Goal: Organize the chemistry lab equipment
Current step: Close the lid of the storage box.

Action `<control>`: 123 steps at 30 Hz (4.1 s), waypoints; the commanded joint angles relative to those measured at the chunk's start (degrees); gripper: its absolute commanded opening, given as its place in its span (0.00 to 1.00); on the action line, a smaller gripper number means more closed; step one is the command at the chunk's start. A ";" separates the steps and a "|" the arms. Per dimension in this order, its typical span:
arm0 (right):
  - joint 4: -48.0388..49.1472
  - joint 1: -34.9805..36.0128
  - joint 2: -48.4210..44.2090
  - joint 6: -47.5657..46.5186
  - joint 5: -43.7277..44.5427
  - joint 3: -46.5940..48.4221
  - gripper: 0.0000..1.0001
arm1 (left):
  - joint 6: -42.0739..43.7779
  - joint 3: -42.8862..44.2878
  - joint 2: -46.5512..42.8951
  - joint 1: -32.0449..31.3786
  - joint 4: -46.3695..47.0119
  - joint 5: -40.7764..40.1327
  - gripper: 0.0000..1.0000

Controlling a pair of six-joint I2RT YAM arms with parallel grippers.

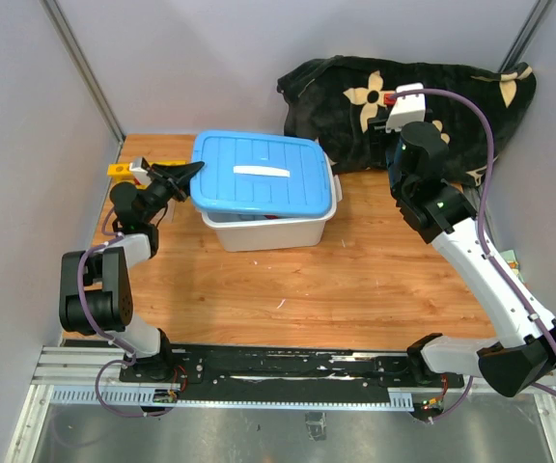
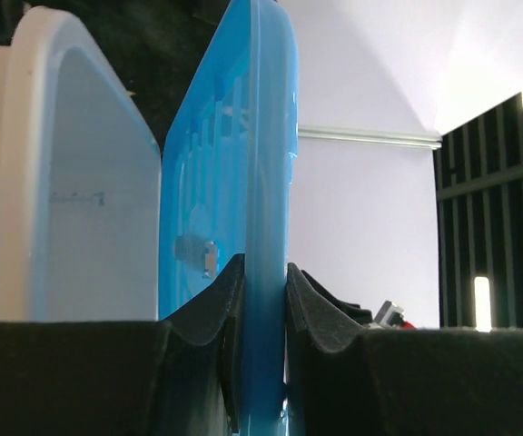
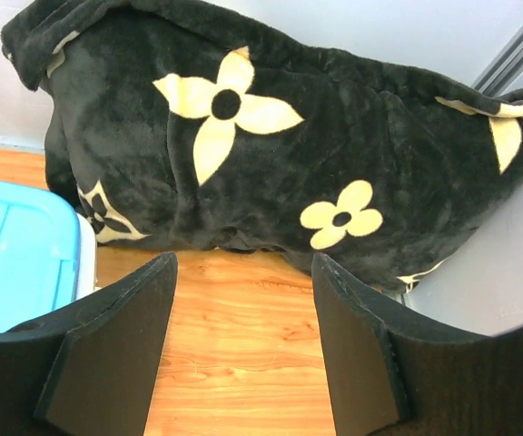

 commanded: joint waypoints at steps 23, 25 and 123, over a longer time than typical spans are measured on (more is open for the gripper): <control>-1.40 -2.34 2.18 6.53 -11.28 -1.33 0.59 | 3.87 -2.60 0.92 -3.00 -1.42 -4.77 0.00; -1.66 -2.36 2.66 8.03 -13.44 -1.33 0.48 | 3.88 -2.88 0.87 -3.00 -1.49 -4.59 0.00; -12.50 -1.69 24.76 19.84 -51.16 4.84 0.01 | 55.38 30.65 -8.44 -5.14 -64.44 -10.12 0.50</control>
